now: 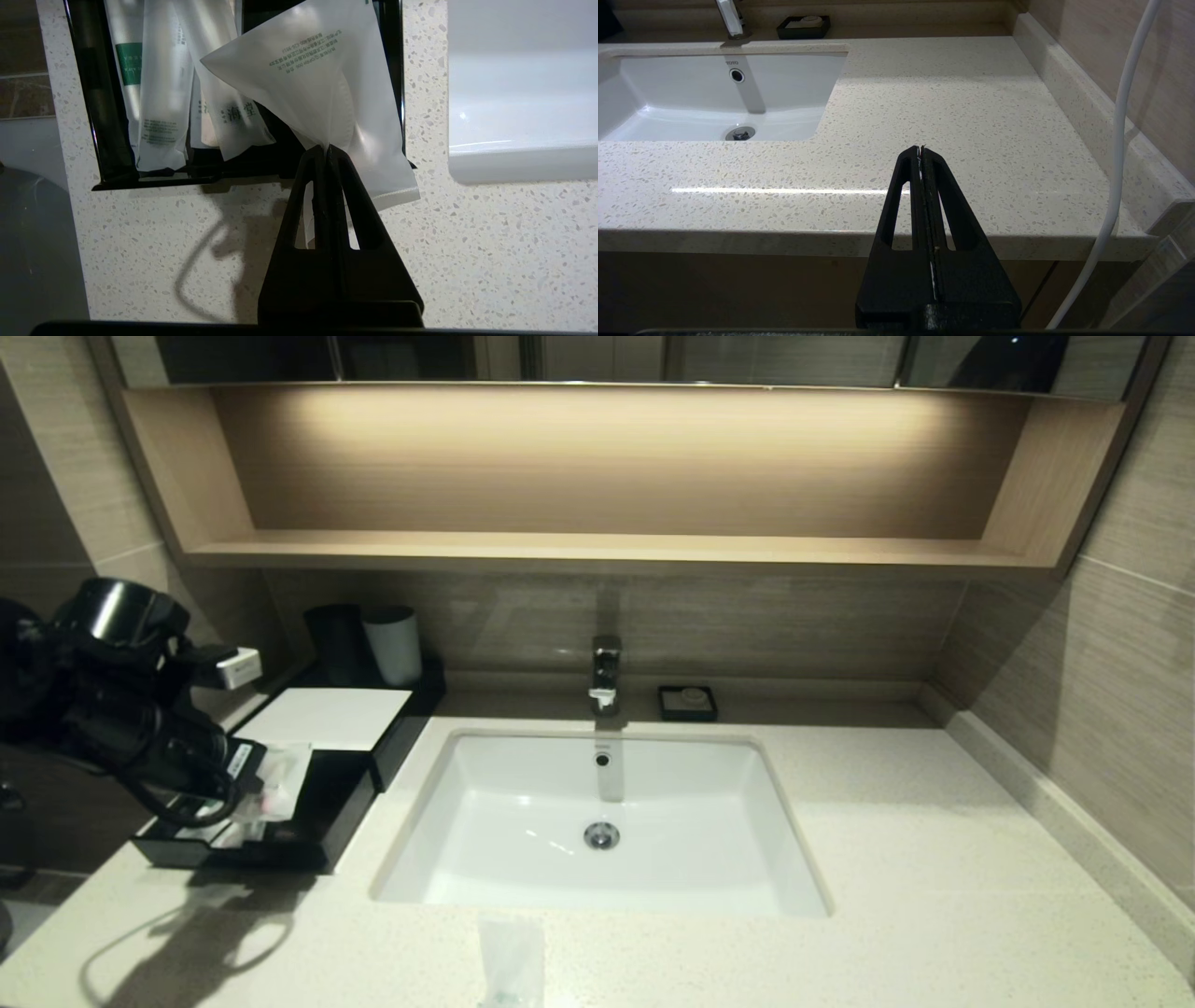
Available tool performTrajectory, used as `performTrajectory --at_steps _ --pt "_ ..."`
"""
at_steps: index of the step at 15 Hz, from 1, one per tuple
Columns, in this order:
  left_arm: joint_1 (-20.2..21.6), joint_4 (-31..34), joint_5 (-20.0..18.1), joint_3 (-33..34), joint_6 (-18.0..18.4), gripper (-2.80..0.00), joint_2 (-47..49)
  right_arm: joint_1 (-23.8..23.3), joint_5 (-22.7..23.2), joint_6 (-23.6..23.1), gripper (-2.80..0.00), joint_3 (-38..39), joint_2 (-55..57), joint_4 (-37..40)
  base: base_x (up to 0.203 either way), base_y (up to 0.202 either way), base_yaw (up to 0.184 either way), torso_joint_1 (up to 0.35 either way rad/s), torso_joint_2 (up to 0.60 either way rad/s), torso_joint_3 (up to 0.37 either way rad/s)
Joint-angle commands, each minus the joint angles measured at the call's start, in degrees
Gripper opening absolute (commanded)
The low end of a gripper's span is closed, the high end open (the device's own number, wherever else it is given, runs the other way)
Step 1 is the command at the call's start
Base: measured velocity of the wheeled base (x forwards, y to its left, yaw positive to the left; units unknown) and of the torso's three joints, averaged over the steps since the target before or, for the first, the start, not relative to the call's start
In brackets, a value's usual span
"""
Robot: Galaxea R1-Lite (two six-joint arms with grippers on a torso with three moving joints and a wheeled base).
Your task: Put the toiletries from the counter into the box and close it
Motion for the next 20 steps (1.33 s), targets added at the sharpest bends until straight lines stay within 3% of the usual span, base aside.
performTrajectory --at_steps 1,17,20 --pt "0.59 0.26 -0.02 -1.92 0.06 -2.8 3.84 0.0 0.02 0.0 -2.8 0.0 0.06 -0.04 0.0 0.0 0.0 0.0 0.0 0.0" --pt "1.13 -0.26 -0.17 -6.72 0.06 -2.8 13.0 0.0 0.02 0.0 -2.8 0.0 0.06 -0.04 0.0 0.0 0.0 0.0 0.0 0.0" --pt "1.13 0.16 -0.27 -8.63 -1.85 -2.8 14.62 0.0 0.02 0.0 -2.8 0.0 0.06 -0.04 0.0 0.0 0.0 0.0 0.0 0.0"
